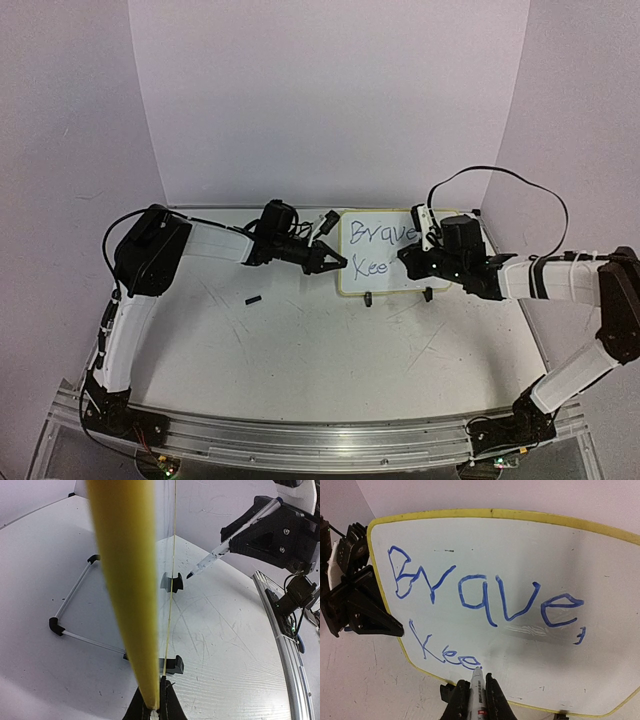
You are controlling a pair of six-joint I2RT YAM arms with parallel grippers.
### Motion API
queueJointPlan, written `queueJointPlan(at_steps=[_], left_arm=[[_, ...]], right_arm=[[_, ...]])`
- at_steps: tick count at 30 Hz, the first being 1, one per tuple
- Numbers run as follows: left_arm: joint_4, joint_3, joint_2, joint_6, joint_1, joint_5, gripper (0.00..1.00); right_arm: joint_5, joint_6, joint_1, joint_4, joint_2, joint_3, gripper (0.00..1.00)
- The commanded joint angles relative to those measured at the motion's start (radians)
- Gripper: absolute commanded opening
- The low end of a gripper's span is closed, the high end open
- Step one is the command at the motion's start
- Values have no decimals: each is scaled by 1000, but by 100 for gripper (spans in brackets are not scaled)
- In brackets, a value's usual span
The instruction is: Write a sentence on the whiteboard
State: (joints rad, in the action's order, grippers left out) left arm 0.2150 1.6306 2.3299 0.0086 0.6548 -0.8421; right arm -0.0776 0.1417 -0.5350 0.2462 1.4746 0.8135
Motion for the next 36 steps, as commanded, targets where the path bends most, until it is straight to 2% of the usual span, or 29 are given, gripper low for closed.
queueJointPlan(at_steps=[1,11,36], left_arm=[[-153,7,35,93,-9,161,0],[-157,6,29,97,-9,165,0],[-158,8,28,101,-7,163,0]], right_arm=[[-28,-7,0,31,23,48,0],[8,6,0,40,3,39,0],[28,-8,0,10,66,86,0]])
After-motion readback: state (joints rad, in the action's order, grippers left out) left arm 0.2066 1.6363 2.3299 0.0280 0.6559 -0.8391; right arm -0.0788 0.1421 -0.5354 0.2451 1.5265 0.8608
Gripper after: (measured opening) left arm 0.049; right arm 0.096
